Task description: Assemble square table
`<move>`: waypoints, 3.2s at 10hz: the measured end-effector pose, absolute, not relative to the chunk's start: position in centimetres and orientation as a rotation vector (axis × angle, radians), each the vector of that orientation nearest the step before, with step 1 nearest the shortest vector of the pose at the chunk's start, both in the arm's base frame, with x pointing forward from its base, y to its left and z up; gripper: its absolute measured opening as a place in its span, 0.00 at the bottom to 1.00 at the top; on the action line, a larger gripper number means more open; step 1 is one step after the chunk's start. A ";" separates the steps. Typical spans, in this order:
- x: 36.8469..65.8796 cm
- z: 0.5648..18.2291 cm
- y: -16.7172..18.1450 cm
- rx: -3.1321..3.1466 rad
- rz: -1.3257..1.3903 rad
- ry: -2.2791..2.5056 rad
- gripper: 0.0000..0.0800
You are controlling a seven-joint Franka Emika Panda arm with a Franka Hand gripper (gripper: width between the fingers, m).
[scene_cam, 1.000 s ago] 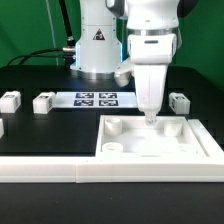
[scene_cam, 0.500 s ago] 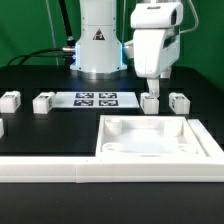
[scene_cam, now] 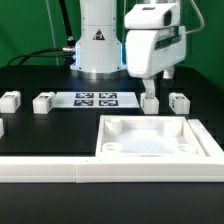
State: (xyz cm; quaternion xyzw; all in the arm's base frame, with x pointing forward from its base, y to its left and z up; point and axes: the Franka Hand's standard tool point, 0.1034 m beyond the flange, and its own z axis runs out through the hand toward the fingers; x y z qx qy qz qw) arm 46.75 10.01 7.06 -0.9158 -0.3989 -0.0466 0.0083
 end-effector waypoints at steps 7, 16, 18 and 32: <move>44.6 6.6 13.2 -3.055 -0.097 -0.139 0.81; 40.5 5.1 16.0 -3.055 -0.056 -0.041 0.81; 39.8 5.0 16.0 -3.078 0.147 -0.084 0.81; 38.1 2.9 16.9 -2.843 1.415 -0.138 0.81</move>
Offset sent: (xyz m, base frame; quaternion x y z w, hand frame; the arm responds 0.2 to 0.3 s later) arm -0.0195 0.0211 -0.0011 -0.0153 -0.0141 0.2472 0.9687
